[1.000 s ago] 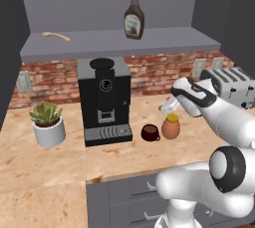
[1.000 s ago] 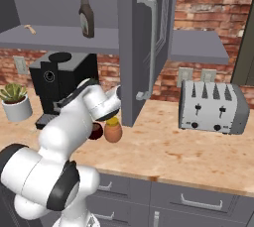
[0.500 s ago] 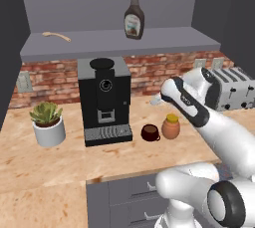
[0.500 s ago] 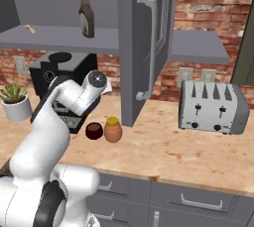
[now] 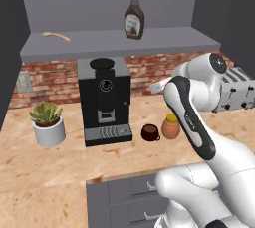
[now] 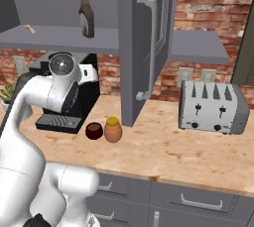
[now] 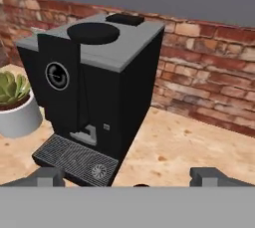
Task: Pick the syrup bottle and honey bottle from the cabinet and place them next to the mug.
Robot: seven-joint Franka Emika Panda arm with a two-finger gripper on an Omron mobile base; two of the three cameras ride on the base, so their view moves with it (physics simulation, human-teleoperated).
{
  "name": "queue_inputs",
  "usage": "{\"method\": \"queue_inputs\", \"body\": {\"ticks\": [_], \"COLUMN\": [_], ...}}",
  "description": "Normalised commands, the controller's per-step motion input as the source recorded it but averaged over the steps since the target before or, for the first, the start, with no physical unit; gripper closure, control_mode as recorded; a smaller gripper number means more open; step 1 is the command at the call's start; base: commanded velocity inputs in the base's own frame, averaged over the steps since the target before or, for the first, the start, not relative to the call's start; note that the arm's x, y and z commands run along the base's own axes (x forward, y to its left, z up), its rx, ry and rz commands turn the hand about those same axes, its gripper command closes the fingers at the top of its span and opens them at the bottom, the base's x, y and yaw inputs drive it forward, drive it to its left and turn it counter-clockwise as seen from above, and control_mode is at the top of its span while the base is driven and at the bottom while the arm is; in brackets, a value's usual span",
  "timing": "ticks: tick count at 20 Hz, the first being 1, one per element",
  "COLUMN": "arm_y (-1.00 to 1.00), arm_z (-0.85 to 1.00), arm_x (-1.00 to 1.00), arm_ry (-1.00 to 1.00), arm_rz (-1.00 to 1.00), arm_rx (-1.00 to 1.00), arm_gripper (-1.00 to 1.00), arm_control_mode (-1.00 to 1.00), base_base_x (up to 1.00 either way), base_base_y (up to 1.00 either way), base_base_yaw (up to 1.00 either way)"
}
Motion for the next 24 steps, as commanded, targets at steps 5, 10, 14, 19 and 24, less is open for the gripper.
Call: {"method": "queue_inputs", "body": {"ticks": [5,10,14,19,24], "arm_y": [0.11,0.03,0.00,-0.01,0.00], "arm_z": [1.00,1.00,0.60,0.22,0.27], "arm_x": [-0.39,-0.33,-0.02,0.25,0.15], "arm_ry": [-0.05,-0.05,-0.06,-0.10,-0.04], "arm_rz": [-0.12,-0.11,-0.05,0.00,0.04], "arm_rx": [0.00,0.00,0.02,0.06,0.06], "arm_gripper": [-1.00,-1.00,-1.00,-1.00,-1.00], "arm_control_mode": [-1.00,-1.00,-1.00,-1.00,-1.00], "base_base_x": [0.00,0.00,0.00,0.00,0.00], "base_base_y": [0.00,0.00,0.00,0.00,0.00], "base_base_yaw": [0.00,0.00,0.00,0.00,0.00]}}
